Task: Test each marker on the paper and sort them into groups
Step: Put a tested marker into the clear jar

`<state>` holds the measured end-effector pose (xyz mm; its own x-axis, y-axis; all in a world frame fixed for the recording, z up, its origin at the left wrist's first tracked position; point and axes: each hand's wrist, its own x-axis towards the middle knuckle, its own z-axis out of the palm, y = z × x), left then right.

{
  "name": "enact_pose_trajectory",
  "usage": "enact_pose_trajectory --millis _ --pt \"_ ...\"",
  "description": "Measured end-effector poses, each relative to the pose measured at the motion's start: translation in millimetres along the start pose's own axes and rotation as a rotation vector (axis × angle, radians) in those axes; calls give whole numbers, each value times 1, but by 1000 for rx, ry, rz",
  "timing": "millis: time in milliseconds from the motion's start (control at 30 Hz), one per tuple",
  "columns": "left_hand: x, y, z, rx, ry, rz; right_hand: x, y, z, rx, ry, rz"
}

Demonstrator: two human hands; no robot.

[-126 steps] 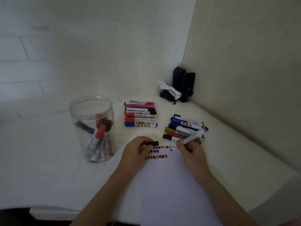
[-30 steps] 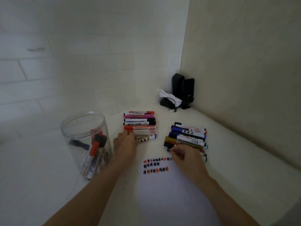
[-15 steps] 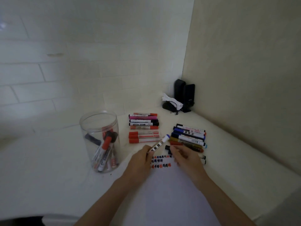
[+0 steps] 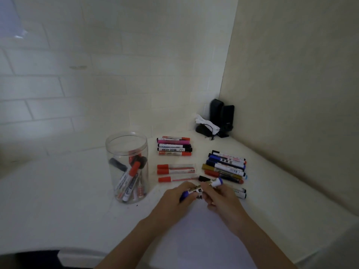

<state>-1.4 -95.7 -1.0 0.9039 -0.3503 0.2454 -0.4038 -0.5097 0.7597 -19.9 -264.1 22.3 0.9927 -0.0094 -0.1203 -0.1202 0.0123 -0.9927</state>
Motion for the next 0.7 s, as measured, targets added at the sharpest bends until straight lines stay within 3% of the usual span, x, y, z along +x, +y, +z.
enact_pose_trajectory --millis 133,233,300,467,533,633,700 --pt "-3 4 -12 -599 125 -328 -5 -7 -12 220 -31 113" --pt "2 3 -17 -776 173 -463 -9 -9 -13 17 -87 149" --pt "5 6 -13 -765 179 -460 -10 -9 -9 -199 -97 114" --pt "1 16 -13 -903 142 -354 -12 -14 -1 -347 -191 74" --pt "-1 19 -13 -982 168 -325 -15 -11 0 -387 -184 3" --pt "0 23 -7 -1024 273 -374 -19 4 5 -686 -25 -278" --pt "3 25 -1 -1056 304 -448 -23 9 7 -750 65 -410"
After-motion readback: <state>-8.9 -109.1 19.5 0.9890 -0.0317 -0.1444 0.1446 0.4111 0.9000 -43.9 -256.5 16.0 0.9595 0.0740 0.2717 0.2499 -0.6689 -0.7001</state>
